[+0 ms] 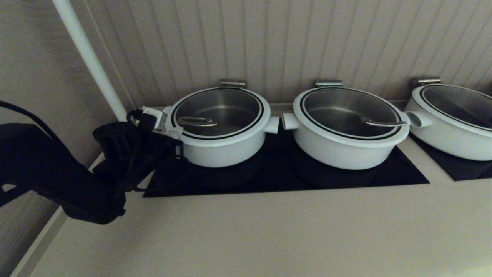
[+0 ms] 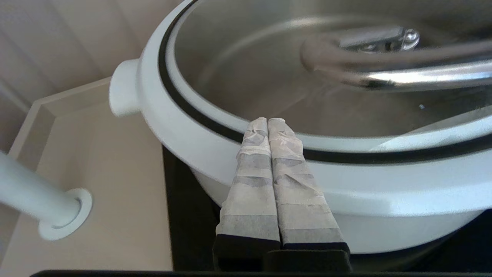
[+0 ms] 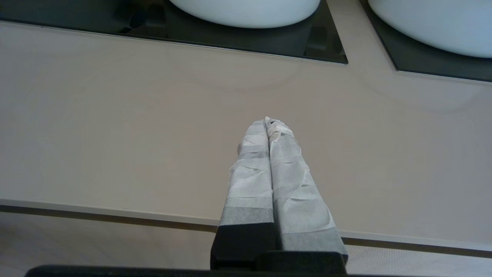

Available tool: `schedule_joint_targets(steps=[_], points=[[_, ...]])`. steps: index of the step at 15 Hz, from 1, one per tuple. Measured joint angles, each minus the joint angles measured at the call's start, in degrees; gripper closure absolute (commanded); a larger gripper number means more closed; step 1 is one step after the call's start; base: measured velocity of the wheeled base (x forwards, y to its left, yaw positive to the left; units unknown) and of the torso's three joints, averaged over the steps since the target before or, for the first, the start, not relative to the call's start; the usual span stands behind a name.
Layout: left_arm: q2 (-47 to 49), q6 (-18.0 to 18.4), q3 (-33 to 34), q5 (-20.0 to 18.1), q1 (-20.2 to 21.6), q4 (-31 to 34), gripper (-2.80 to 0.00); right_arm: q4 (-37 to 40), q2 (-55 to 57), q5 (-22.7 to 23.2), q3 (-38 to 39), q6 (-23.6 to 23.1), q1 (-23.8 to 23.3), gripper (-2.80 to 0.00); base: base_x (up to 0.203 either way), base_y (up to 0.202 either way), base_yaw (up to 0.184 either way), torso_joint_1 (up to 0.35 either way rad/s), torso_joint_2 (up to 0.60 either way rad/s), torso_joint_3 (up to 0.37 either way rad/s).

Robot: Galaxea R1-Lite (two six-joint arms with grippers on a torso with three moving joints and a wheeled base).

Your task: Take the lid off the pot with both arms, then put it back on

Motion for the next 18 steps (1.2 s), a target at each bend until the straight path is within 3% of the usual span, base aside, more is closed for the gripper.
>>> schedule_joint_targets(steps=[18], points=[[-12.37,0.39,9.41,-0.06,1.33,0.54,0.0,0.0,0.0,0.0,-0.04,0.32,0.0,0.0,0.0,0.0,0.0,0.0,0.0,0.0]])
